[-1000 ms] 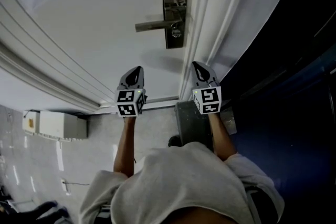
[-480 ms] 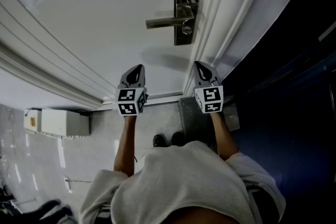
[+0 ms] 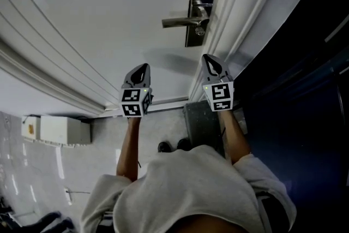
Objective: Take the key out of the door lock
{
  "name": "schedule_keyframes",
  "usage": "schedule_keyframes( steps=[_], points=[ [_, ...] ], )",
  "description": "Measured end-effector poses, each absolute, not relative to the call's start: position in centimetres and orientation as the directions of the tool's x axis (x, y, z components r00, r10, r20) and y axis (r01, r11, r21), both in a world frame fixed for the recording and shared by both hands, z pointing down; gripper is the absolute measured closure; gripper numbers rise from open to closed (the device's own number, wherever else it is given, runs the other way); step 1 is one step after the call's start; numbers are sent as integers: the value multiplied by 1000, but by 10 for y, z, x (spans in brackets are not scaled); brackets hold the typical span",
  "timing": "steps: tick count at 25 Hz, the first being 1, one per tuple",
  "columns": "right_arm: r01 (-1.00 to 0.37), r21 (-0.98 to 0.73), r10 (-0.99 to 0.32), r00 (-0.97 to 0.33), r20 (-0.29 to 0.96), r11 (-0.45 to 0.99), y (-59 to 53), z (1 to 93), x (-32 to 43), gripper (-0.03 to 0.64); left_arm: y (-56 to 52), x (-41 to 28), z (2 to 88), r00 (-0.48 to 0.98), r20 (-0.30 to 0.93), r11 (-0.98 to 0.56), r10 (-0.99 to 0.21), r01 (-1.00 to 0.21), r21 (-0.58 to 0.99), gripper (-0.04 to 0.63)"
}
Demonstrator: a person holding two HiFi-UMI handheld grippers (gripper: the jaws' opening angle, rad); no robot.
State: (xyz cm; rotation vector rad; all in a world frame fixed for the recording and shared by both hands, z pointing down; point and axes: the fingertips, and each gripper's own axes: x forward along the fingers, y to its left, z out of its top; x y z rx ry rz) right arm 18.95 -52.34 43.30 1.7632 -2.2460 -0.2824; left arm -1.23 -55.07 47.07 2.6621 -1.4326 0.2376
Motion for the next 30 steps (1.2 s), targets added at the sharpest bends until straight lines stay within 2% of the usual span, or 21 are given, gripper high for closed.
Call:
schedule_keyframes(
  steps=[9, 13, 18, 21, 23, 30],
  points=[
    [-782, 595, -980, -186, 65, 188, -533, 388, 189, 595, -550, -21, 470, 546, 177, -549, -819, -835, 33, 577],
    [-621, 771, -987, -153, 57, 141, -537, 378, 186, 595, -547, -18, 470, 554, 179, -557, -813, -829, 38, 577],
    [-324, 942, -992, -121, 46, 84, -540, 377, 177, 594, -545, -18, 469, 556, 174, -559, -812, -828, 39, 577],
    [-154, 987, -993, -110, 34, 51, -541, 380, 171, 594, -543, -20, 468, 556, 173, -558, -813, -829, 38, 577],
    [-89, 995, -994, -107, 26, 36, -541, 379, 169, 595, -542, -22, 469, 554, 173, -556, -815, -830, 37, 577],
    [-55, 998, -995, -100, 16, 22, -544, 373, 168, 592, -541, -27, 467, 550, 173, -553, -817, -832, 31, 577]
  ],
)
